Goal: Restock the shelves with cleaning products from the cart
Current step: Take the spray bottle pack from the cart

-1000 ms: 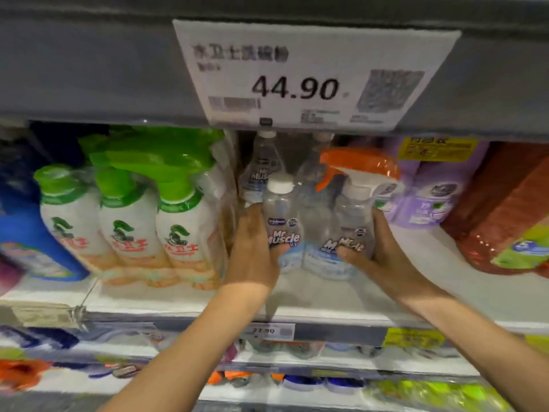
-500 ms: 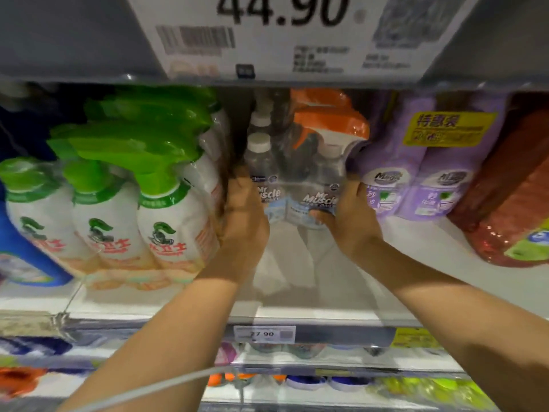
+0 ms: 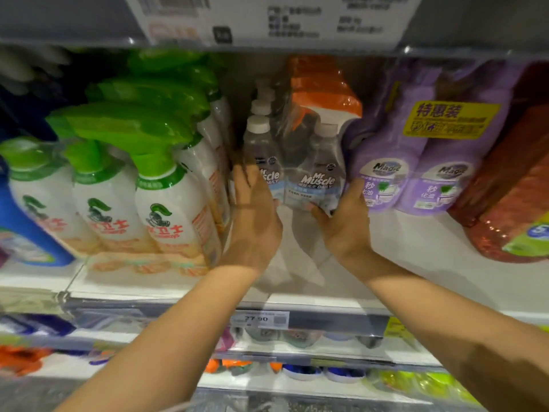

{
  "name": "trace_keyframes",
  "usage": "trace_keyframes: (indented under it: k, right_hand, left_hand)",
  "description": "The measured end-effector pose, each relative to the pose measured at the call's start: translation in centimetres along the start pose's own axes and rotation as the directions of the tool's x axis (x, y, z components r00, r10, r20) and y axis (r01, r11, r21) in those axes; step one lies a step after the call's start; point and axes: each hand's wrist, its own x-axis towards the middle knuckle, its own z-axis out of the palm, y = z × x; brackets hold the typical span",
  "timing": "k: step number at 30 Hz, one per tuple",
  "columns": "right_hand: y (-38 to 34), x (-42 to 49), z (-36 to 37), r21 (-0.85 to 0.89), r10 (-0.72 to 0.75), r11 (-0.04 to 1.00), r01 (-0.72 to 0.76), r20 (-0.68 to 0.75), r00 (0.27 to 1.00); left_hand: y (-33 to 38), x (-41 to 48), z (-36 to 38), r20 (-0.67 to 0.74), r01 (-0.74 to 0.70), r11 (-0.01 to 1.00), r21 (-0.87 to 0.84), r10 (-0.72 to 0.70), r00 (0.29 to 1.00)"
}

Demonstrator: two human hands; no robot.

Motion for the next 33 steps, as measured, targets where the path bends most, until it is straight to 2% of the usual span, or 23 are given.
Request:
trace_keyframes:
  k: [3,5,7,9,13,16,22,26,29,31,33]
  right_hand:
    - [-0.8,-3.1,-2.5,0.057,-0.039,0.998,0.039,0.012,0.999]
    - [-1.8,-6.1,-4.7,0.071,-0.105,0.993,0.1,0.067,0.992]
    - [-3.4,-9.6,-7.0,0.104,-0.151,0.985,0.135,0.167,0.974]
    - [-5.3,-12.8,-9.2,0.179,-0.144,0.978,0.105,0.226,0.963]
    - [-10.9,-17.8,-13.6,0.36,-0.114,0.933,0.021,0.239,0.964]
    - [-15.8,-22.1,-16.7,0.425,-0.155,0.905,0.002,0.327,0.932]
    - [-23.7,-29.4,-20.8,0.526,-0.291,0.85,0.019,0.44,0.849]
    - [-26.1,-32.2,-22.9,0.606,-0.418,0.795,0.028,0.514,0.749]
    - [-27.1,-32.7,-23.5,0.677,-0.456,0.735,-0.044,0.54,0.708]
    - [-27.7,-32.8,-23.4,0.697,-0.472,0.708,-0.116,0.588,0.657]
    - [-28.2,-33.1,-23.1,0.712,-0.53,0.688,-0.143,0.627,0.571]
  left_hand:
    - [-0.2,-2.3,-1.6,0.071,-0.01,0.943,-0.333,0.036,0.997]
    - [-0.4,-5.1,-4.2,0.135,0.075,0.844,-0.531,-0.004,0.991]
    - [-0.7,-8.2,-7.2,0.174,0.129,0.761,-0.636,-0.021,0.984]
    - [-0.7,-11.3,-10.7,0.201,0.17,0.697,-0.697,-0.038,0.979]
    - [-0.3,-16.4,-18.6,0.168,0.172,0.62,-0.766,-0.064,0.984]
    - [-0.6,-20.1,-24.9,0.119,0.162,0.54,-0.826,-0.114,0.986]
    - [0.9,-27.5,-35.3,0.05,0.131,0.581,-0.803,-0.153,0.987]
    - [1.5,-31.7,-39.7,0.003,0.152,0.638,-0.755,-0.229,0.973]
    - [1.9,-34.7,-42.1,-0.035,0.192,0.65,-0.735,-0.319,0.947]
    - [2.5,-36.7,-43.2,-0.095,0.215,0.619,-0.755,-0.428,0.899]
    - [3.3,-38.5,-44.4,-0.146,0.232,0.601,-0.765,-0.512,0.846]
